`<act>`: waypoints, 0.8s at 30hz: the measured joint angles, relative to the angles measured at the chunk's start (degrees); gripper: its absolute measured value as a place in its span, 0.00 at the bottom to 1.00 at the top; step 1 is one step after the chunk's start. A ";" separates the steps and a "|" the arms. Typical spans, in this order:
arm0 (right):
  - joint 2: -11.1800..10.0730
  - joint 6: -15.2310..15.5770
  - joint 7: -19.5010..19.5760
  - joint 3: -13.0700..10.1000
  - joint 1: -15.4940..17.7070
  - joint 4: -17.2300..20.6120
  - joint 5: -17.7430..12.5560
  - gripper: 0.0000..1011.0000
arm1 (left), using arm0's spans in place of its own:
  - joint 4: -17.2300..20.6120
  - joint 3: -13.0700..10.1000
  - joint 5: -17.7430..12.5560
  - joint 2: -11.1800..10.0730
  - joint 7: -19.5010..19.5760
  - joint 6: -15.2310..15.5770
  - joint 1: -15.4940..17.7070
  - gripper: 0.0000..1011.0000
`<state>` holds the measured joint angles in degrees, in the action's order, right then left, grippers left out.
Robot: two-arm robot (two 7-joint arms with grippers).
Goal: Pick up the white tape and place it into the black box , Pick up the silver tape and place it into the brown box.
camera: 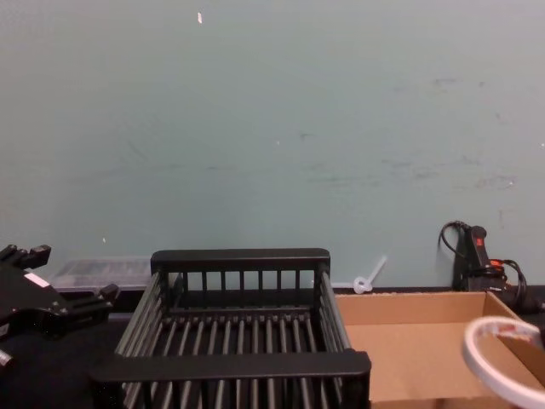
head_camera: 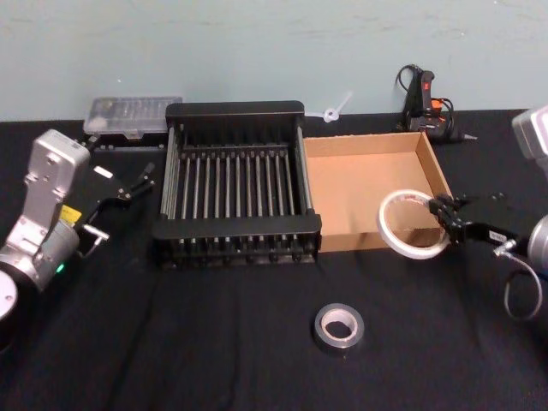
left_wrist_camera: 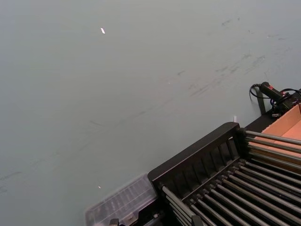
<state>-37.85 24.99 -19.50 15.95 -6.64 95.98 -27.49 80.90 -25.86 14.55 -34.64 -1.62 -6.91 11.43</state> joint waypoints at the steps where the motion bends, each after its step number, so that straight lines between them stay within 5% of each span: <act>1: 0.23 -0.14 -0.02 0.22 -0.48 -0.29 0.17 0.09 | 0.00 0.00 0.00 0.00 0.00 0.00 0.00 0.99; 24: 9.55 -3.48 -2.61 6.95 -13.30 -9.95 3.93 0.09 | 0.00 0.00 0.00 0.00 0.00 0.00 0.00 0.99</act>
<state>-28.30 21.51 -22.11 22.91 -19.94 86.03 -23.56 80.90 -25.86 14.55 -34.65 -1.62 -6.91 11.43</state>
